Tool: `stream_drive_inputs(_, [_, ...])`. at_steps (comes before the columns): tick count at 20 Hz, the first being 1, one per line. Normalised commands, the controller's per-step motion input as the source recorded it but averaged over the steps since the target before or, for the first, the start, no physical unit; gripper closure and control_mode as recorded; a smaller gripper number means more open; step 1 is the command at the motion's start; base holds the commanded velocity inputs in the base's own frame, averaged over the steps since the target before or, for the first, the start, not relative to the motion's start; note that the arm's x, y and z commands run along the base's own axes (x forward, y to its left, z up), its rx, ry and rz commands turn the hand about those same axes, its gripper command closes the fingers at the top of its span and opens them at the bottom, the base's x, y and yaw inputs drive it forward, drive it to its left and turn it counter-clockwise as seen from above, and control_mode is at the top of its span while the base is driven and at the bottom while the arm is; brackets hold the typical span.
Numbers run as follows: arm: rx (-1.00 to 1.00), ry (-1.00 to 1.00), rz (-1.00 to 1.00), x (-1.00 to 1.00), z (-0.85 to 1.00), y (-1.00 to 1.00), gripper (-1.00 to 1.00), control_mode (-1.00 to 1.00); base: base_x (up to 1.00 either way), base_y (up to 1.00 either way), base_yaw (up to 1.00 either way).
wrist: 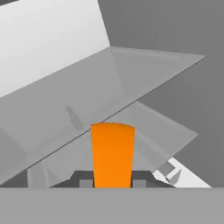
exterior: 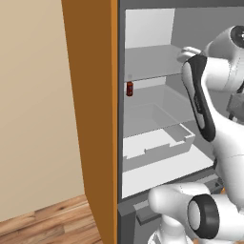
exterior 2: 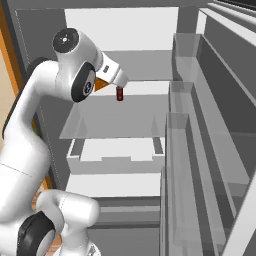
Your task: Pick the cheese from the fridge and the cheese grater from the cabinet and place them next to the salad bowl.
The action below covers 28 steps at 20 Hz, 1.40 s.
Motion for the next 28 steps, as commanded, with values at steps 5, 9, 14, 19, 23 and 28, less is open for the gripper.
stream_drive_inputs(5, [0.0,0.0,0.0,-1.0,0.0,0.05,1.0,-1.0,0.0,0.0,0.0])
stream_drive_inputs(9, [0.0,0.01,-0.01,-1.0,0.0,0.0,1.0,-1.0,0.0,0.0,0.0])
stream_drive_inputs(14, [0.0,0.02,-0.02,-1.0,-0.03,0.01,1.0,-1.0,0.0,0.0,0.0])
stream_drive_inputs(19, [0.0,0.01,0.0,-0.96,-0.01,0.06,1.0,-1.0,0.0,0.0,0.0])
stream_drive_inputs(23, [0.0,-0.02,0.0,-0.82,0.0,0.2,1.0,-1.0,0.0,0.0,0.0])
stream_drive_inputs(28, [-0.02,0.0,0.0,-0.35,0.14,0.18,1.0,-1.0,0.0,0.0,0.0])
